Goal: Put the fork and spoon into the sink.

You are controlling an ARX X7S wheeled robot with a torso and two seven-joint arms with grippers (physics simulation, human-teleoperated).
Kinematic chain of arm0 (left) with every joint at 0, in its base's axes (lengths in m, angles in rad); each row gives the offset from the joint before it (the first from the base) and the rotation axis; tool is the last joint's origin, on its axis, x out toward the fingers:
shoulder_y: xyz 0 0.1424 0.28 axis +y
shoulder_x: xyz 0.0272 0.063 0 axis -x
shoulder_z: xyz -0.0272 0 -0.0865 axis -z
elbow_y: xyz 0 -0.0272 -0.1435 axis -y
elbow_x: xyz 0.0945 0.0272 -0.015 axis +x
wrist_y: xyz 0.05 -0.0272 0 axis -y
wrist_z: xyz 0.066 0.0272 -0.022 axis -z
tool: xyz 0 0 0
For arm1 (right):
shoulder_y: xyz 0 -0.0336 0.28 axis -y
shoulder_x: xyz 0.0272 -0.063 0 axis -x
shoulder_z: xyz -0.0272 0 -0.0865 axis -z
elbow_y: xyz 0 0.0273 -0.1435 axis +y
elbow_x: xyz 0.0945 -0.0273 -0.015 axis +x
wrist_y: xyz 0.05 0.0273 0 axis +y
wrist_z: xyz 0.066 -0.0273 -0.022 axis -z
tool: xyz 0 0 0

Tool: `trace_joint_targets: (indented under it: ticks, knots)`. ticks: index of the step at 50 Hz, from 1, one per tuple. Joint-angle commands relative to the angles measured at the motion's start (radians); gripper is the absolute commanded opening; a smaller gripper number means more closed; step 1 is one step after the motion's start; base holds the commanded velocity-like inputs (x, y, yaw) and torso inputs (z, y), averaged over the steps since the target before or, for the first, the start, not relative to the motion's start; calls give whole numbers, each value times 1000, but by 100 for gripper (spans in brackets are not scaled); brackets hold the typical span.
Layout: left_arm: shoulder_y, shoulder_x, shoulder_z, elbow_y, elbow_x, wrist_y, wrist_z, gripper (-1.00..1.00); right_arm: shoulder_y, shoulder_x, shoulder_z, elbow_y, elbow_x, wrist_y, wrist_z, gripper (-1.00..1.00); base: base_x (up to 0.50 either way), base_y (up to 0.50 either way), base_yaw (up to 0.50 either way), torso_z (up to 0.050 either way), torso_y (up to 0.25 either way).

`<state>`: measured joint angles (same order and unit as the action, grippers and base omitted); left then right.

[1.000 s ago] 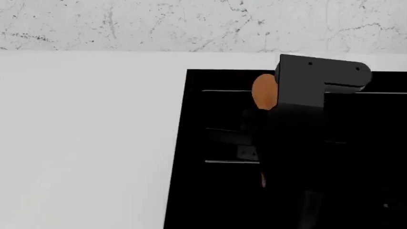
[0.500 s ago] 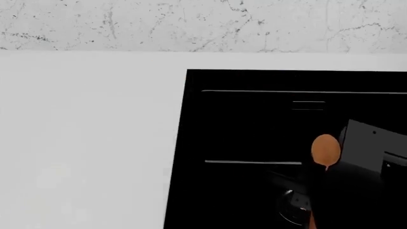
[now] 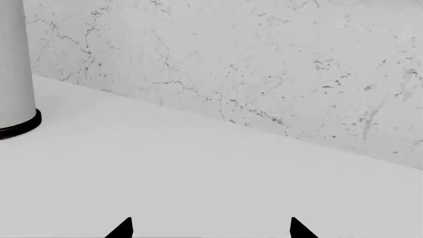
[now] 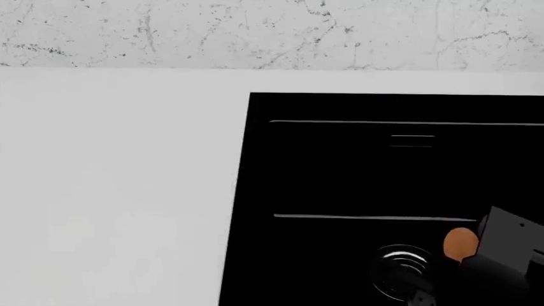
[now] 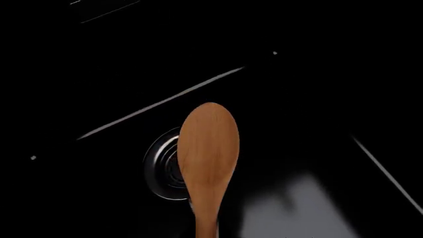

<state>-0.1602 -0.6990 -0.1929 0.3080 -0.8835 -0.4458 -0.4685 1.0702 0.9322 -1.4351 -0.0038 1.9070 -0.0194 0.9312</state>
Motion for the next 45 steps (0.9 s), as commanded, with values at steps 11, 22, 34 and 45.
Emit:
trace_joint_targets:
  ticks: [11, 22, 34, 45]
  knots:
    - [10, 3, -1, -15, 10, 10, 5, 100, -54, -60, -3, 176, 16, -18, -63, -100, 0, 0, 0, 0, 0]
    - [-9, 7, 21, -28, 21, 6, 8, 100, -76, -88, -3, 261, 34, -20, -93, -100, 0, 0, 0, 0, 0]
    - [-4, 11, 22, -46, 29, 14, 14, 100, -95, -129, -3, 373, 65, -5, -132, -100, 0, 0, 0, 0, 0]
    - [-1, 13, 26, -42, 30, 14, 13, 100, -94, -76, 30, 285, 70, -43, -112, 100, 0, 0, 0, 0, 0]
